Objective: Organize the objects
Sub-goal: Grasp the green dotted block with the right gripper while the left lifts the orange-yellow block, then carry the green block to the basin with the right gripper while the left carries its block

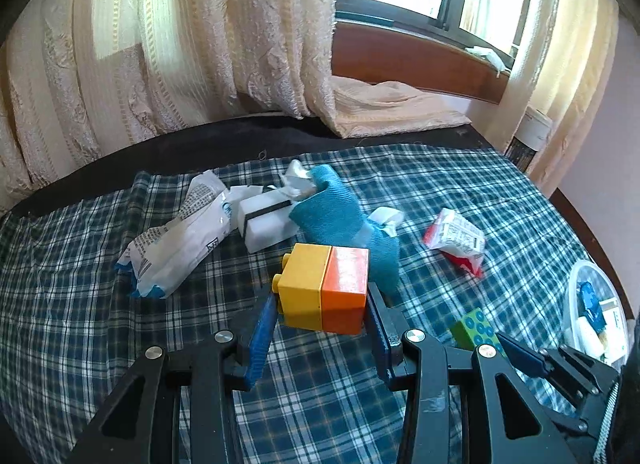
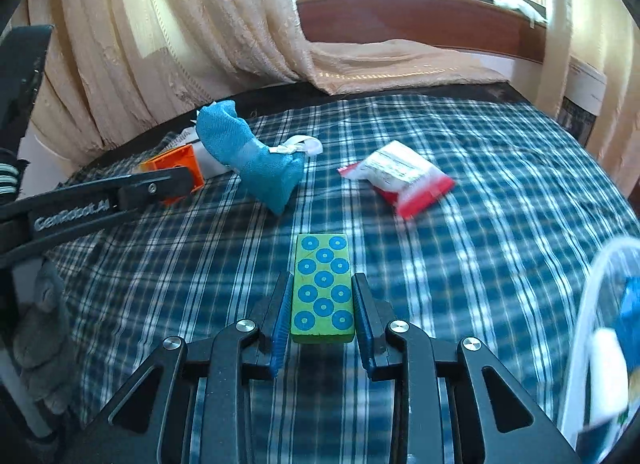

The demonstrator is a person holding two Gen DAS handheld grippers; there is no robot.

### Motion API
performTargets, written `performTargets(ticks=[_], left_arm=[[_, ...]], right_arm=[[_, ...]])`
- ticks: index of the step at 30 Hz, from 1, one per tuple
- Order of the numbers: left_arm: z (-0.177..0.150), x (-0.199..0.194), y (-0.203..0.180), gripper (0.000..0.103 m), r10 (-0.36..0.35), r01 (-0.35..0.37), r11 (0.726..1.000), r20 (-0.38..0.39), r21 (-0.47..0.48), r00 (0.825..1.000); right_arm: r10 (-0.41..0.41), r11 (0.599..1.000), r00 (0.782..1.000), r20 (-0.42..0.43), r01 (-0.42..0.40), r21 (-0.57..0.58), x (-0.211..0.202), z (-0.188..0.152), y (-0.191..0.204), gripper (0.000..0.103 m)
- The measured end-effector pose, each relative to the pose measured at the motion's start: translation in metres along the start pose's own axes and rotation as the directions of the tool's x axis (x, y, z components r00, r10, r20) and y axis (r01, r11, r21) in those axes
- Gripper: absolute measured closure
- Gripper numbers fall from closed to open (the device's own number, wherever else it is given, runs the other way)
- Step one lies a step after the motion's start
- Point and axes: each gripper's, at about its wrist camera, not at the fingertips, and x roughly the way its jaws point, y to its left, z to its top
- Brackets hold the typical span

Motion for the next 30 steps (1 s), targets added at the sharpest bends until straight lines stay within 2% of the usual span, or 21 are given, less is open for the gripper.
performTargets(ticks=[15, 30], left_arm=[[-0.007, -0.011, -0.027, 0.058, -0.042, 0.041, 0.997, 0.013, 0.065, 0.999], [-0.016, -0.015, -0.048, 0.058, -0.075, 0.074, 0.991, 0.004, 0.113, 0.997]], right_arm=[[-0.029, 0.995, 0.996, 0.087, 0.021, 0.094, -0.058, -0.022, -0.025, 0.073], [-0.199, 0.959, 0.968, 0.15, 0.161, 0.233, -0.114, -0.042, -0.091, 0.073]])
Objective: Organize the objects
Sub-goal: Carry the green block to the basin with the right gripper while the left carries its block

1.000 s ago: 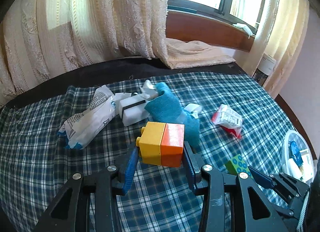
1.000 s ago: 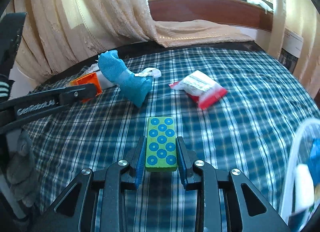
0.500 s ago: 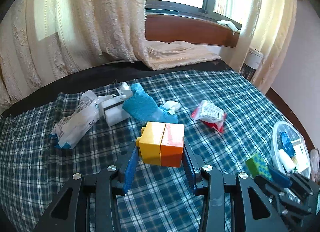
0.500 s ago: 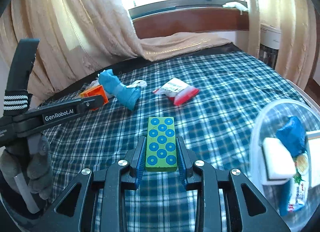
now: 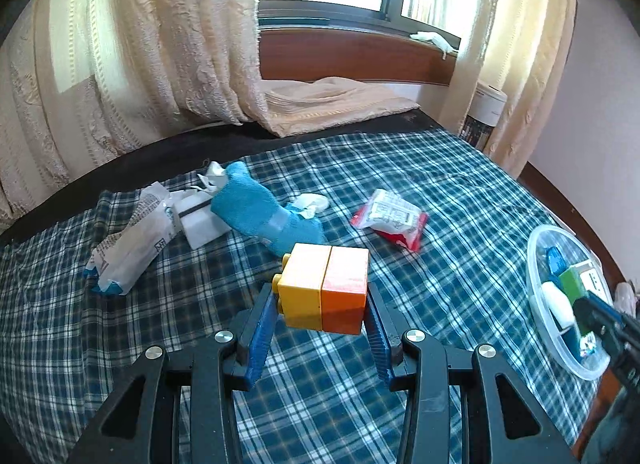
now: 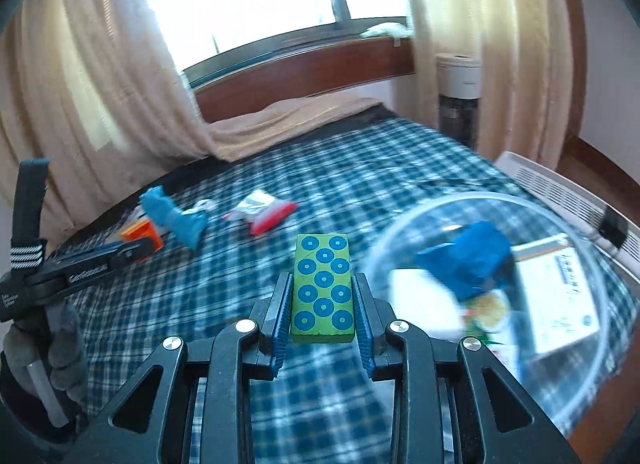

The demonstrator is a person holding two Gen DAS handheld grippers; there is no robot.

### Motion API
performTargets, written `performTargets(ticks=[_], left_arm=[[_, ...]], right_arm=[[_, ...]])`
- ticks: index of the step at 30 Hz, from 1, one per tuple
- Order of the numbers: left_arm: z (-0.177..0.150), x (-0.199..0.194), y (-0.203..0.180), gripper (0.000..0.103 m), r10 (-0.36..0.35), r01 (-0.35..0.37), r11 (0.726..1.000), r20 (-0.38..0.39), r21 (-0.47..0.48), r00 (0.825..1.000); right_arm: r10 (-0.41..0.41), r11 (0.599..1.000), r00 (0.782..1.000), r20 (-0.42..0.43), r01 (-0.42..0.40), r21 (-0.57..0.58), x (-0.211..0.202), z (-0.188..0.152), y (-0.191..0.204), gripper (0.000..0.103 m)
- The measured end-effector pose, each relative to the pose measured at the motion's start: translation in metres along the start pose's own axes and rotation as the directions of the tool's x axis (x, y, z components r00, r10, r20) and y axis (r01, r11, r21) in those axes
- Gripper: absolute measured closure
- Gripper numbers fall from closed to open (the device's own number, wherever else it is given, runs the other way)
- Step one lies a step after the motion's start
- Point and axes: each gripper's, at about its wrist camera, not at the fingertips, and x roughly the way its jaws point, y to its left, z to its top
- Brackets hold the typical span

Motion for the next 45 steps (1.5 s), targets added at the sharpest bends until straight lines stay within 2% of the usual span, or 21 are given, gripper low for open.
performTargets(ticks=[9, 16, 26, 33, 45], left_arm=[[-0.007, -0.001, -0.02, 0.058, -0.022, 0.022, 0.999, -0.008, 0.047, 1.0], [-0.011, -0.004, -0.031, 0.058, -0.033, 0.033, 0.997, -0.01, 0.07, 0.999], [-0.014, -0.004, -0.04, 0.058, -0.044, 0.045, 0.995, -0.015, 0.092, 0.999], [-0.014, -0.004, -0.04, 0.058, -0.044, 0.045, 0.995, -0.015, 0.092, 0.999], [-0.016, -0.004, -0.042, 0.058, -0.044, 0.045, 0.995, -0.016, 0.092, 0.999]], right_arm=[[-0.114, 0.991, 0.993, 0.032, 0.112, 0.071, -0.019, 0.0, -0.05, 0.073], [-0.173, 0.976, 0.985, 0.018, 0.169, 0.139, -0.021, -0.005, -0.088, 0.073], [-0.063, 0.96, 0.997, -0.043, 0.072, 0.27, -0.01, -0.011, -0.118, 0.073], [-0.046, 0.937, 0.997, -0.064, 0.065, 0.343, -0.007, -0.018, -0.134, 0.073], [-0.039, 0.931, 0.996, -0.074, 0.063, 0.358, -0.004, -0.021, -0.136, 0.073]])
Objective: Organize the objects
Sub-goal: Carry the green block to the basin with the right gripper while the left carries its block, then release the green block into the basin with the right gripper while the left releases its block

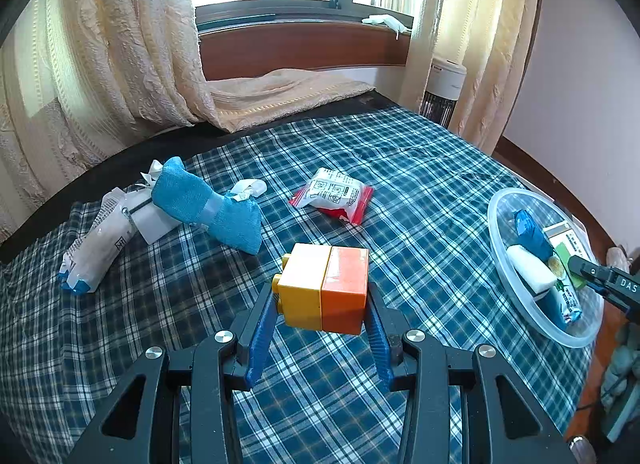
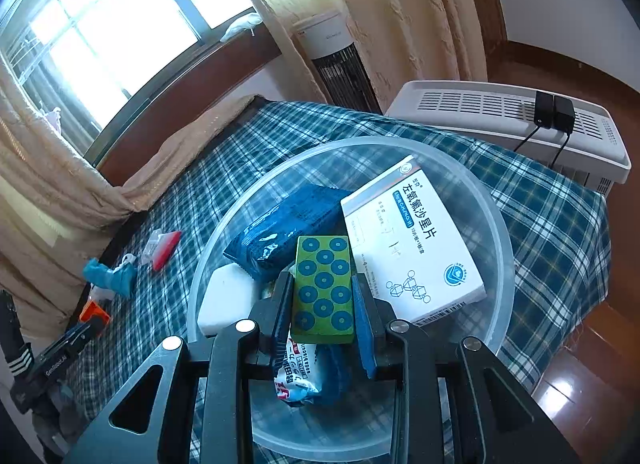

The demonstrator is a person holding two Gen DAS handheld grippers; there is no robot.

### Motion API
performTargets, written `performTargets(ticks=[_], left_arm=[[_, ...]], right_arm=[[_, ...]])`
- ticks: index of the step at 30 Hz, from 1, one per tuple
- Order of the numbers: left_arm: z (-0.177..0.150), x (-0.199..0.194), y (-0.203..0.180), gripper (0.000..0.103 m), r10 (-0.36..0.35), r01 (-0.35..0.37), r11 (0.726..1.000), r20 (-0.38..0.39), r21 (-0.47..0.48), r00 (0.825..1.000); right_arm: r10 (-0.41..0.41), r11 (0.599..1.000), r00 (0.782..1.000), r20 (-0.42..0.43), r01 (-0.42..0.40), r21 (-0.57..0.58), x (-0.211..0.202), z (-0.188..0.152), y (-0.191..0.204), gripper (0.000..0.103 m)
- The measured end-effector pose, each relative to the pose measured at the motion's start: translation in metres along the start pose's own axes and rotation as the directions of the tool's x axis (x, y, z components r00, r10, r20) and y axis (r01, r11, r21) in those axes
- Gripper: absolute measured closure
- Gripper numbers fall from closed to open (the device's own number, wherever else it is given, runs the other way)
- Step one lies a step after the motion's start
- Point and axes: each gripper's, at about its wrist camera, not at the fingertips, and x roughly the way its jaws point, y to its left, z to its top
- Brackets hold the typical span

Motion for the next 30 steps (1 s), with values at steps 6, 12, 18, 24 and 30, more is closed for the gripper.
performTargets(ticks=[6, 12, 18, 24, 30], left_arm=[[-0.001, 0.0, -0.001, 0.058, -0.001, 0.001, 1.0, -0.002, 0.004, 1.0], [-0.002, 0.0, -0.004, 0.058, -0.004, 0.004, 1.0, -0.003, 0.012, 1.0], [-0.002, -0.002, -0.004, 0.058, -0.006, 0.006, 1.0, 0.001, 0.015, 1.0], [-0.002, -0.002, -0.006, 0.058, -0.004, 0.004, 1.0, -0.001, 0.021, 1.0], [-0.005, 0.0, -0.014, 0.058, -0.006, 0.006, 0.999, -0.011, 0.036, 1.0]], right_arm=[[-0.015, 1.0, 1.0, 0.023, 0.015, -0.002, -0.005, 0.0, 0.0, 0.072], [-0.023, 1.0, 0.998, 0.054, 0.023, -0.001, -0.012, 0.003, 0.002, 0.072], [0.0, 1.0, 1.0, 0.028, 0.0, -0.013, -0.005, 0.003, 0.005, 0.072], [0.022, 1.0, 1.0, -0.008, -0.022, -0.02, 0.003, 0.0, 0.006, 0.072], [0.012, 1.0, 1.0, 0.024, -0.011, -0.015, -0.004, 0.002, 0.002, 0.072]])
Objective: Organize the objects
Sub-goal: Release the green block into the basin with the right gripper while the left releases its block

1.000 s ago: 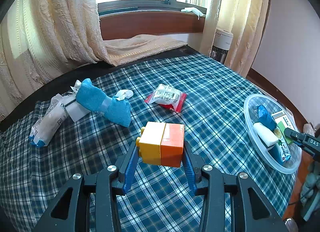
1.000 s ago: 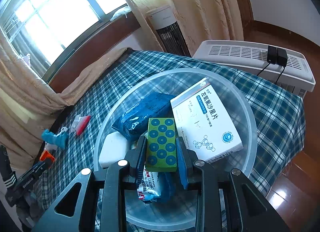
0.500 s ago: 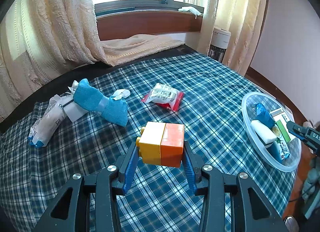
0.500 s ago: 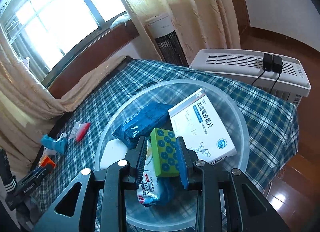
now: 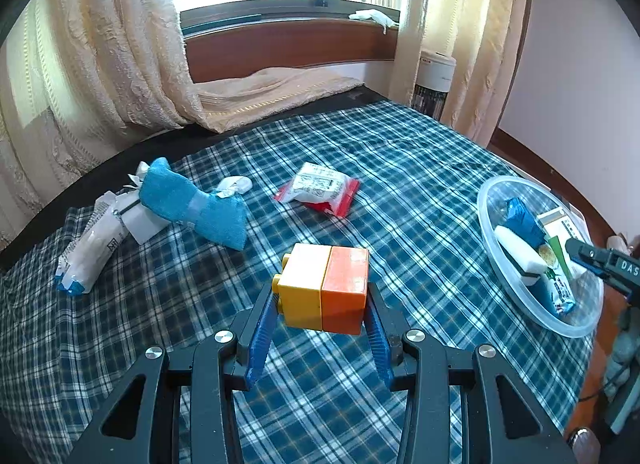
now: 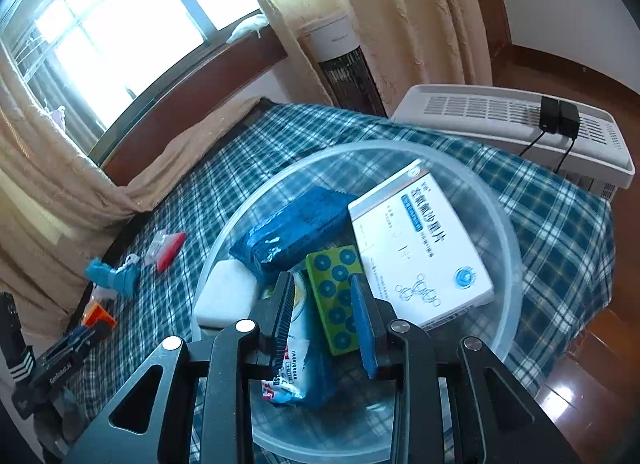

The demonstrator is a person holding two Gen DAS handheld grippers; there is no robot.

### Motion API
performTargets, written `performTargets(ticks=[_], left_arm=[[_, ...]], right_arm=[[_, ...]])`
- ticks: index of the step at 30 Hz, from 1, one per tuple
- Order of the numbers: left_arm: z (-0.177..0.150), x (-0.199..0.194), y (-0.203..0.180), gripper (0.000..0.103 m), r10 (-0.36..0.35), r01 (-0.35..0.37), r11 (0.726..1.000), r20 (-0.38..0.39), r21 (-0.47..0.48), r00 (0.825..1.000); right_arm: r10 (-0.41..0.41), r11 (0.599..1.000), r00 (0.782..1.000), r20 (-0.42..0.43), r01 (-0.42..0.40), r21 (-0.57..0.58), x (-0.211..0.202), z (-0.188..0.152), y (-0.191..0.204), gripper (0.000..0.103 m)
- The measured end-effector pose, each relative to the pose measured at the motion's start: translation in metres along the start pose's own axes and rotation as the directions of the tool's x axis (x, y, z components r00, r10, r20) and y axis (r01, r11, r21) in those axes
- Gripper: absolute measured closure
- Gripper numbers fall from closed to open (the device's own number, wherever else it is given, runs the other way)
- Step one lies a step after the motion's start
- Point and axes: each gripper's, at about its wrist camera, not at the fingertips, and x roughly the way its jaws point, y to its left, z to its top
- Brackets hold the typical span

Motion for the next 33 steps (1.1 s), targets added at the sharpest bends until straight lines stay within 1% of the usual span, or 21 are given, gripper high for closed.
performTargets(ticks=[6, 10, 15, 18, 21, 25, 29, 33], left_arm=[[-0.002, -0.001, -0.022, 0.058, -0.016, 0.017, 0.999, -0.011, 0.043, 1.0], [-0.004, -0.005, -0.042, 0.058, -0.04, 0.041, 0.996, -0.011, 0.081, 0.999], [-0.004, -0.007, -0.068, 0.058, -0.092, 0.094, 0.989, -0.022, 0.116, 0.995], [-0.003, -0.009, -0.084, 0.058, -0.136, 0.139, 0.981, -0.032, 0.132, 0.99], [-0.002, -0.01, -0.102, 0.058, -0.188, 0.193, 0.97, -0.042, 0.15, 0.981], [0.0, -0.01, -0.123, 0.058, -0.233, 0.237, 0.955, -0.047, 0.178, 0.971], [-0.001, -0.008, -0.143, 0.058, -0.26, 0.265, 0.941, -0.054, 0.208, 0.964], [-0.001, -0.004, -0.158, 0.058, -0.267, 0.277, 0.932, -0.071, 0.235, 0.961]], right_arm=[[-0.01, 0.999, 0.998, 0.057, 0.013, -0.036, -0.015, 0.0, 0.006, 0.072], [-0.007, 0.999, 0.996, 0.088, 0.012, -0.052, -0.023, -0.003, 0.006, 0.072], [-0.004, 0.997, 0.993, 0.12, 0.013, -0.072, -0.03, -0.005, 0.005, 0.072], [-0.003, 0.997, 0.991, 0.131, 0.014, -0.082, -0.032, -0.006, 0.003, 0.072], [-0.005, 0.996, 0.991, 0.136, 0.017, -0.088, -0.033, -0.007, -0.001, 0.072], [0.0, 0.996, 0.99, 0.139, 0.012, -0.085, -0.034, -0.007, -0.007, 0.072], [0.001, 0.996, 0.99, 0.143, 0.011, -0.084, -0.035, -0.006, -0.013, 0.072], [-0.002, 0.996, 0.988, 0.154, 0.015, -0.083, -0.038, -0.004, -0.019, 0.072]])
